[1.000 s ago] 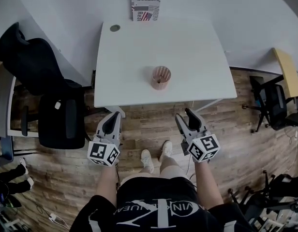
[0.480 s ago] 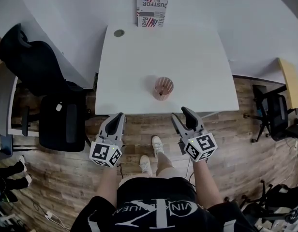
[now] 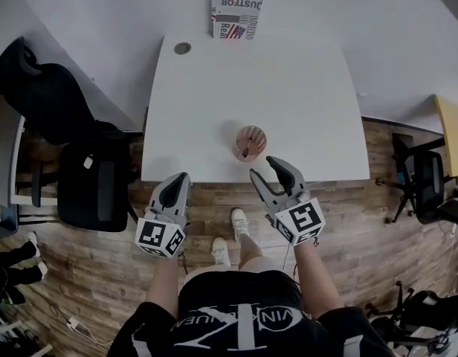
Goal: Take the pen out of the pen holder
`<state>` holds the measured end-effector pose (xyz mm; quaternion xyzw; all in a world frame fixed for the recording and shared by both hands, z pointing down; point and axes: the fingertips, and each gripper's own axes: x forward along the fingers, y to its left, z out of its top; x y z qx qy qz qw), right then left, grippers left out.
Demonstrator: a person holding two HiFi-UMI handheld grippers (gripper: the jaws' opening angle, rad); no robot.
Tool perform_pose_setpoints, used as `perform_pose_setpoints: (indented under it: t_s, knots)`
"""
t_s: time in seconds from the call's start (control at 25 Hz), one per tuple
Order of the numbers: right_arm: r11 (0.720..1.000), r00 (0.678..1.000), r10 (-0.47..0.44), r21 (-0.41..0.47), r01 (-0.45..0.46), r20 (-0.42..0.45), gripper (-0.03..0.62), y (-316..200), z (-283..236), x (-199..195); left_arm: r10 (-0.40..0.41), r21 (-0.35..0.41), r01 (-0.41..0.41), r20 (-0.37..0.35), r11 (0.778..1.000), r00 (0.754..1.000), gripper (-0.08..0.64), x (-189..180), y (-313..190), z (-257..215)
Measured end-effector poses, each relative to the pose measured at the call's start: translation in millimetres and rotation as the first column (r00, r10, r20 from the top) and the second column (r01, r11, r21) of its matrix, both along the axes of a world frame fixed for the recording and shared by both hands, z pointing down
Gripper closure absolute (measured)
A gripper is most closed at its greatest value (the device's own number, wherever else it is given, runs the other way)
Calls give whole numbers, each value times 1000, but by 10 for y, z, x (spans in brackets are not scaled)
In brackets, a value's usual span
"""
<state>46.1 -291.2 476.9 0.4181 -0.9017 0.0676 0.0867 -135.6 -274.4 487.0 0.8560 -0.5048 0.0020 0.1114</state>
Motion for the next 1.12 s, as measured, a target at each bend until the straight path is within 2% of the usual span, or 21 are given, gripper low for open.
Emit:
perform_pose_setpoints:
  t_s: [0.28,0.48,0.68,0.88,1.12]
  knots:
    - [995,985,-97,12,99,-145,405,-126,27,-244,-13,-11,13,-4,1000,1000,546,32,-161,61]
    - [984,952,-154,47,172,-264,405,-188,125,-355,-22,-20,22,2,1000,1000,546,54,-240,126]
    - [964,904,-196,92,248,-380,405,-250,215,-425,-25,-23,25,6,999,1000,546,67,-295,172]
    - [961,884,-190,102,255,-426,428,-244,292,-456,-23,-29,23,6,999,1000,546,89,-276,204]
    - [968,894,-160,113,226,-419,486,-302,320,-451,-25,-50,25,-2,998,1000,546,84,-240,289]
